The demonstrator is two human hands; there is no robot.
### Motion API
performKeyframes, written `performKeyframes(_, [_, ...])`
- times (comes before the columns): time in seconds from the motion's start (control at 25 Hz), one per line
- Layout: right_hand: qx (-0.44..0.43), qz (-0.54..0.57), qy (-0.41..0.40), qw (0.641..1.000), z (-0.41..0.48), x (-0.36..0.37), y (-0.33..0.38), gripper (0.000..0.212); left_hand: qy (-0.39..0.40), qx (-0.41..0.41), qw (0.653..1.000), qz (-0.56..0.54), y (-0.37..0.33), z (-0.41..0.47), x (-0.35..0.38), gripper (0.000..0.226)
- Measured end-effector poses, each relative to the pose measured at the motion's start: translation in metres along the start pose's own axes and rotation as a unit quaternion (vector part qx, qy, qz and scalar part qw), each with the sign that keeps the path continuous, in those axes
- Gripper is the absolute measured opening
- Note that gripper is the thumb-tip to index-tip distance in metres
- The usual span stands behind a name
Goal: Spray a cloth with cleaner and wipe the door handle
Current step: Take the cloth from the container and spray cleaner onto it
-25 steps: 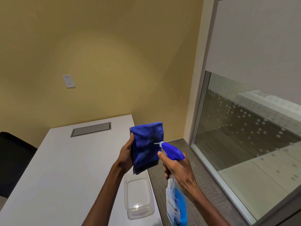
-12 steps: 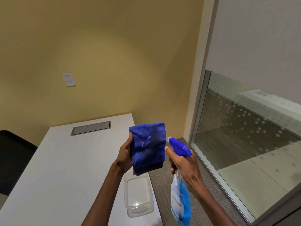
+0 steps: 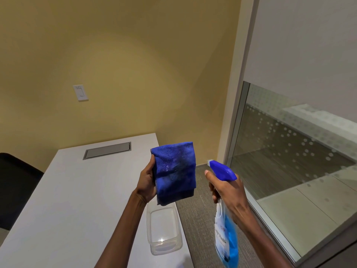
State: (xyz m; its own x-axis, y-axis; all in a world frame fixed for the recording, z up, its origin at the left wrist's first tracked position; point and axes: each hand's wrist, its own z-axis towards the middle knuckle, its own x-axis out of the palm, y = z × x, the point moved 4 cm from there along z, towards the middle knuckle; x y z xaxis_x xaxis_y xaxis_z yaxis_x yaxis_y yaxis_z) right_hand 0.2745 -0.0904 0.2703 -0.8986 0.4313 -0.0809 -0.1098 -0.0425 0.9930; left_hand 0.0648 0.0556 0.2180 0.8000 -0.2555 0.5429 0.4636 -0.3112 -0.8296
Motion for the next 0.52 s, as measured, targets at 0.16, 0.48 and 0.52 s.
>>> performKeyframes(0.16, [0.014, -0.019, 0.015, 1.0, -0.006, 0.002, -0.01, 0.025, -0.012, 0.001, 1.0, 0.011, 0.0, 0.002, -0.002, 0.051])
performKeyframes(0.48, [-0.025, -0.029, 0.053, 0.998, -0.019, 0.029, 0.006, 0.037, -0.039, -0.01, 0.996, 0.078, 0.005, 0.007, -0.002, 0.048])
performKeyframes(0.52, [-0.026, -0.036, 0.05, 0.998, -0.02, 0.03, 0.006, 0.04, -0.04, -0.007, 0.996, 0.079, 0.004, 0.008, -0.004, 0.048])
